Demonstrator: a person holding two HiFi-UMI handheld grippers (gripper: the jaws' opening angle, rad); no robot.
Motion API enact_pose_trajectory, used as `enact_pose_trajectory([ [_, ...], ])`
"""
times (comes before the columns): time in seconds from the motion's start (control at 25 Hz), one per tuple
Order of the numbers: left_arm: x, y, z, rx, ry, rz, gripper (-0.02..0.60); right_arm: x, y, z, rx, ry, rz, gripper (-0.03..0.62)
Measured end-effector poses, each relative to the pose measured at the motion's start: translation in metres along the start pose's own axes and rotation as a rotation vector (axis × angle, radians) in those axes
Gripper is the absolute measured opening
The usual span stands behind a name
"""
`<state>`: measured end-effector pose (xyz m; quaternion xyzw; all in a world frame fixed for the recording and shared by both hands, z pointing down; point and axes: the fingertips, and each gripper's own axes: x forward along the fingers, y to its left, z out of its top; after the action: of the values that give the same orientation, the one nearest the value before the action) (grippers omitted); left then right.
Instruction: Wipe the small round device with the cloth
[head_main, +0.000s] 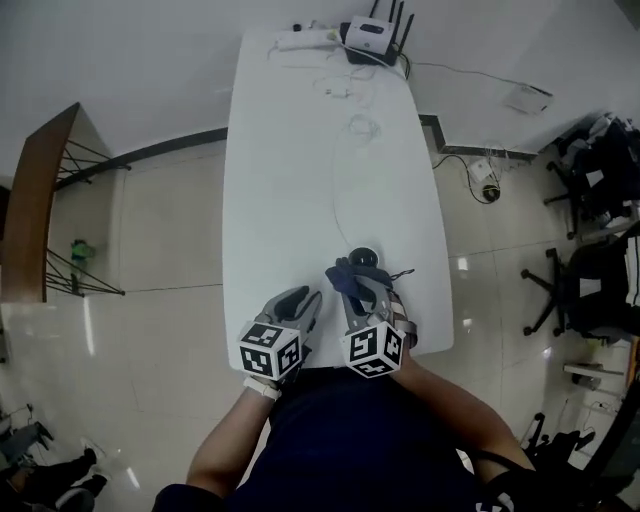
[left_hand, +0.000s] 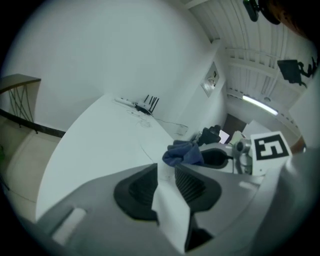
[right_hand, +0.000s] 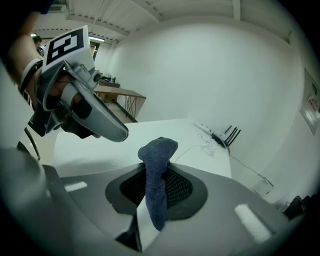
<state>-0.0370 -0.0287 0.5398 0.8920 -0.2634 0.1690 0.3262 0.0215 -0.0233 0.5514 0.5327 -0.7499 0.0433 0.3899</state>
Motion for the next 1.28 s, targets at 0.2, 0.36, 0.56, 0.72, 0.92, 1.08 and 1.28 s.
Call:
enact_pose_trajectory([
  [0.2,-0.011,0.014,-0.01,-0.038,0.007,0.03,0.109,0.03,0.025,-0.036,0.042,0.109,0.091,0.075],
  [0.36,-0.017,0.019,-0.013,-0.048,0.01,0.022,0.109,0.041,0.031,-0.042,0.083,0.121,0.128,0.075],
  [0.56,-0.019,0.011,-0.006,-0.042,-0.014,-0.07,0.109,0.015,0.027,-0.009,0.453,-0.044,0.361,0.075],
  [0.72,-0.014,0.008,0.008,-0.041,-0.043,-0.112,0.11,-0.012,-0.008,0.019,0.761,-0.166,0.483,0.075],
  [0.92,-0.012,-0.039,0.037,-0.142,-0.112,-0.375,0.271,-0.051,-0.038,0.049,1.012,-0.353,0.792,0.075],
  [1.08,-0.017,-0.096,0.051,-0.059,-0.092,-0.628,0.36,-0.09,-0.036,0.072,0.964,-0.463,1.065,0.077],
  [1.28,-0.019,-0.129,0.046,-0.02,-0.074,-0.75,0.129,-0.1,-0.034,0.08,0.905,-0.477,1.14,0.08],
])
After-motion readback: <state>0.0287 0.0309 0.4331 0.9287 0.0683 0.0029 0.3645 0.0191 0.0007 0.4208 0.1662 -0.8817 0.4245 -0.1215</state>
